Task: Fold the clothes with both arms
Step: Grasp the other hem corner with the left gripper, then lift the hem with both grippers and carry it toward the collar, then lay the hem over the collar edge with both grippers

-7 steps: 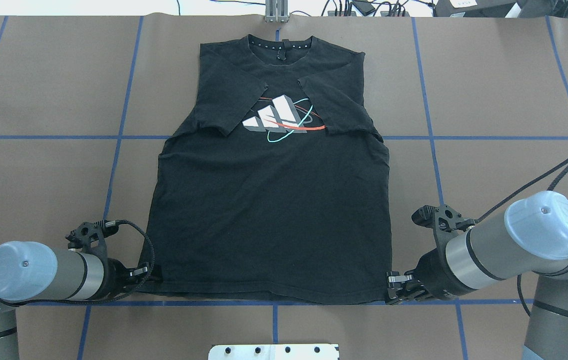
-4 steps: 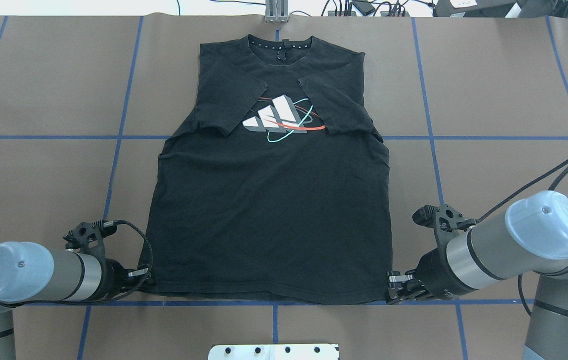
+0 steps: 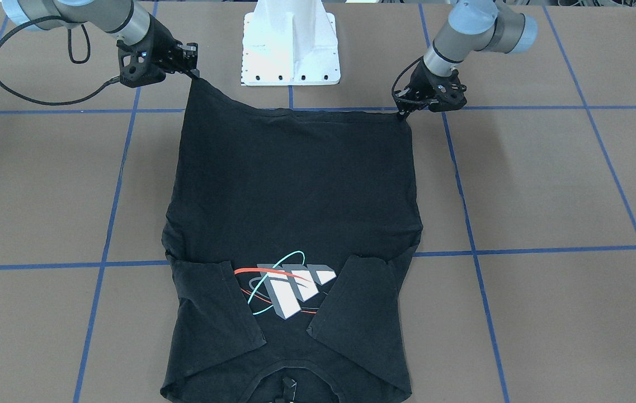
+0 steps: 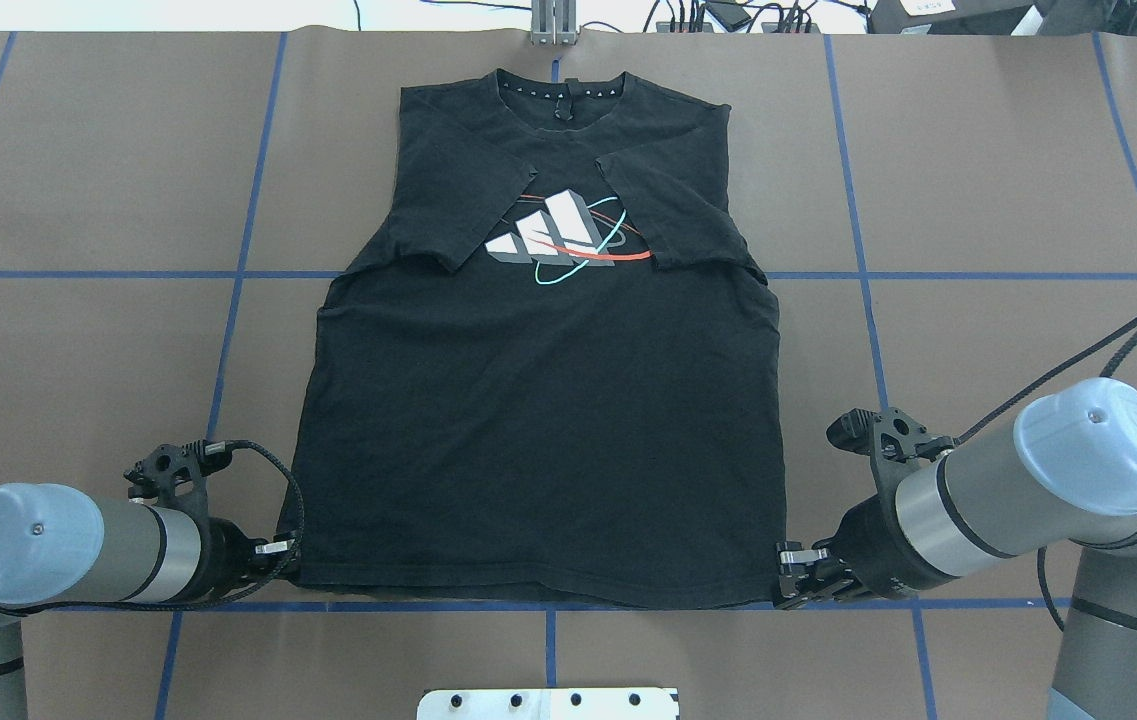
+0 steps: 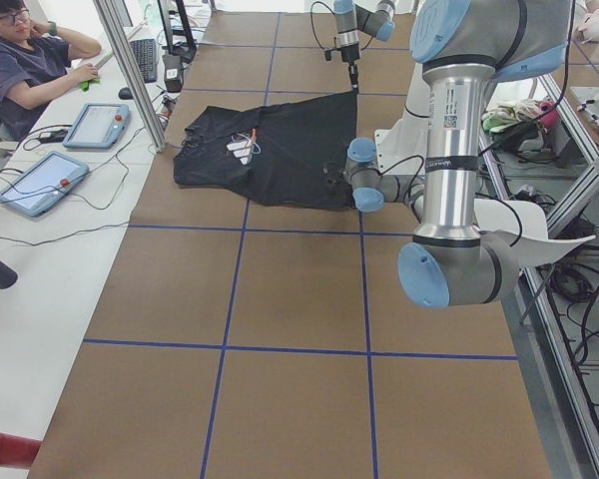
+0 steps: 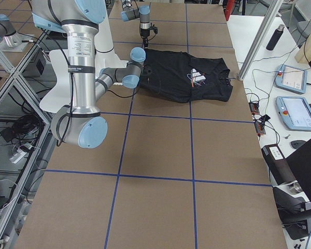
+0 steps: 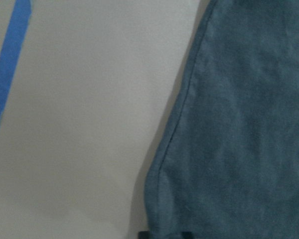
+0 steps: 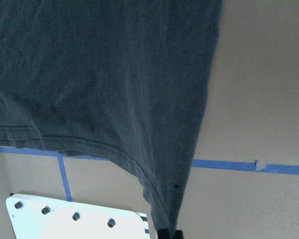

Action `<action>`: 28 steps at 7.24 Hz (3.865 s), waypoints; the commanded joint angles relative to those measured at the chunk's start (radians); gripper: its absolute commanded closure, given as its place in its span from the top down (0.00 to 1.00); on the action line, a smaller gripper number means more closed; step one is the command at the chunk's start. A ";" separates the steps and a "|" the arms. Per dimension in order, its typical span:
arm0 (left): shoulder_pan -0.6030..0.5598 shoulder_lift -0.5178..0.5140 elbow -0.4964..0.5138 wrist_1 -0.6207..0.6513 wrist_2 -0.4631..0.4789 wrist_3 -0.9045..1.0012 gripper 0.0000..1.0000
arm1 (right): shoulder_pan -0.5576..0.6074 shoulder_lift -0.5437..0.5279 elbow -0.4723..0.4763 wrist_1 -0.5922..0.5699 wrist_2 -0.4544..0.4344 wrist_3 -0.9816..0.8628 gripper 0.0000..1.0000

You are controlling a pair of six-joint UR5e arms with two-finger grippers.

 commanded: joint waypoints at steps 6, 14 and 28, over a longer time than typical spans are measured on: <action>-0.011 0.087 -0.333 0.066 -0.127 0.000 0.00 | 0.100 -0.107 0.123 0.004 0.266 0.002 0.00; -0.109 0.084 -0.366 0.095 -0.406 0.000 0.00 | 0.331 -0.154 0.098 0.009 0.500 -0.006 0.00; -0.593 -0.463 0.307 0.086 -0.394 0.077 0.00 | 0.588 0.371 -0.511 0.009 0.215 -0.017 0.00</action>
